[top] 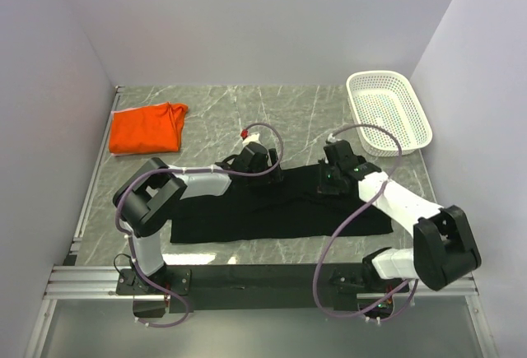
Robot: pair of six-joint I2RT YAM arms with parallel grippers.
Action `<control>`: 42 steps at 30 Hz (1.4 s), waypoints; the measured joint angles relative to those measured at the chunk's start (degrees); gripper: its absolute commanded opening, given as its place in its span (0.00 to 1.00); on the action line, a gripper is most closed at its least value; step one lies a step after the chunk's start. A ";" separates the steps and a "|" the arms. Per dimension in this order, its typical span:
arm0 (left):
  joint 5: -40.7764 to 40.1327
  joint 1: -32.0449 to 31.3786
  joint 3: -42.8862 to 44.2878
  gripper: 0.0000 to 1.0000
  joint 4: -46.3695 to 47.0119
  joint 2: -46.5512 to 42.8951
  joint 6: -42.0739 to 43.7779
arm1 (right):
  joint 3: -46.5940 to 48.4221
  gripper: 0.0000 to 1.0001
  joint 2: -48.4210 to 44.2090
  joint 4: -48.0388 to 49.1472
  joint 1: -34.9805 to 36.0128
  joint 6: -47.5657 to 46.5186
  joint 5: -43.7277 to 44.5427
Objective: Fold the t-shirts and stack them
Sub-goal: Fold the tshirt
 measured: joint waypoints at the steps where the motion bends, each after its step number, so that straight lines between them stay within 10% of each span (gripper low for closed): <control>1: -0.02 0.00 0.00 0.83 0.00 0.00 0.02 | -1.22 0.00 -1.25 -1.07 0.52 0.55 0.09; 19: 0.00 -0.02 2.14 0.83 0.74 2.05 1.11 | -8.26 0.00 -18.67 -11.69 8.39 9.18 0.50; 24: 0.00 -0.07 2.19 0.83 0.81 2.10 1.38 | -8.26 0.39 -19.61 -12.15 9.16 10.97 1.70; 27: 0.04 -0.09 2.23 0.83 0.79 2.12 1.75 | -6.43 0.52 -17.33 -12.11 9.16 10.73 3.61; 42: 0.44 -0.15 1.84 0.83 1.68 2.10 2.43 | 10.36 0.53 9.18 -3.50 -2.01 1.60 6.95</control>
